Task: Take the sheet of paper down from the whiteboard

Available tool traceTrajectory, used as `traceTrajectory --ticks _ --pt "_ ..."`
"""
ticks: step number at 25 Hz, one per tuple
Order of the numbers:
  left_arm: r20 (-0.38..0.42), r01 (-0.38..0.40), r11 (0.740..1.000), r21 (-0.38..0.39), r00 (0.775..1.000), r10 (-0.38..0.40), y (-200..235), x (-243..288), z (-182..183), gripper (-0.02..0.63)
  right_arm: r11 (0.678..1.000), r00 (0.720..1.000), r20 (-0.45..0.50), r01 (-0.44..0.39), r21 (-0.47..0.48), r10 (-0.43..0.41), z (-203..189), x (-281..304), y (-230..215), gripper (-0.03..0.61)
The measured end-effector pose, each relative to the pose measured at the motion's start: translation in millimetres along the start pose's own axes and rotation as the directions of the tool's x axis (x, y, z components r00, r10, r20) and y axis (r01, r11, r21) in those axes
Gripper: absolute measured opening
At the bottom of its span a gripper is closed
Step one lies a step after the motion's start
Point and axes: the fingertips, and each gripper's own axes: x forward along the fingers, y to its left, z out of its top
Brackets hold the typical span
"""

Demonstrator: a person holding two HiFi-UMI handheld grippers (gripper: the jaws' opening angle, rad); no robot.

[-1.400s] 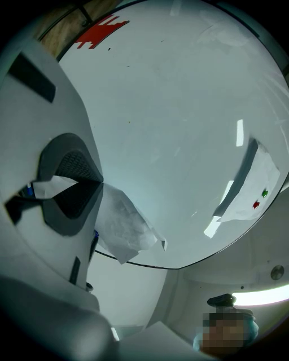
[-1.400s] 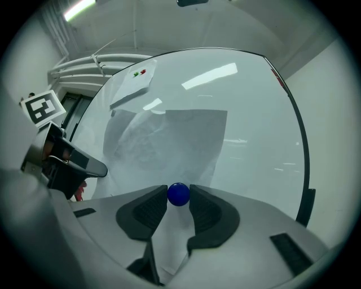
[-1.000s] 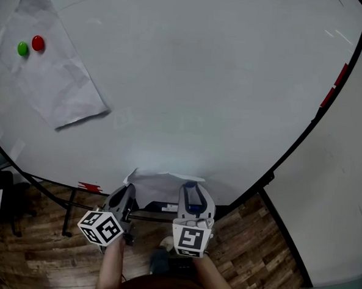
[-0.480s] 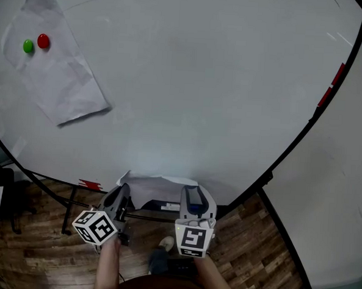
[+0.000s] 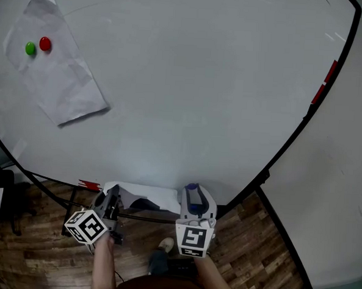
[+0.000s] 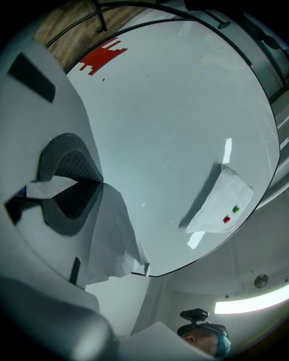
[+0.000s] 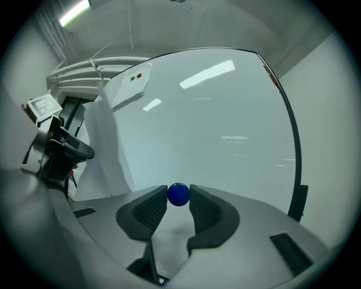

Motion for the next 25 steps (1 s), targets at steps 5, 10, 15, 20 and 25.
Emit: traceTrajectory --ticks 5,10,15,20,25 --pt "0.008 -0.003 1.0 -0.001 1.0 0.003 -2 -4 3 0.025 1.0 1.0 -0.002 -0.004 0.004 0.004 0 -2 0 0.137" --pt "0.013 -0.007 1.0 -0.004 1.0 0.007 -4 -8 5 0.025 1.0 1.0 -0.006 -0.008 0.004 0.008 -2 -4 1 0.137" --pt "0.008 -0.014 1.0 -0.004 1.0 0.014 -3 -11 2 0.023 1.0 1.0 0.005 -0.012 0.018 0.011 -1 -6 0 0.137" --pt "0.01 -0.013 1.0 -0.002 1.0 0.013 -3 -12 2 0.023 1.0 1.0 0.0 -0.015 0.02 0.015 -3 -8 1 0.137" --pt "0.004 -0.011 1.0 -0.002 1.0 0.011 -7 -12 0 0.023 1.0 1.0 0.002 -0.019 0.015 0.019 -1 -9 1 0.137"
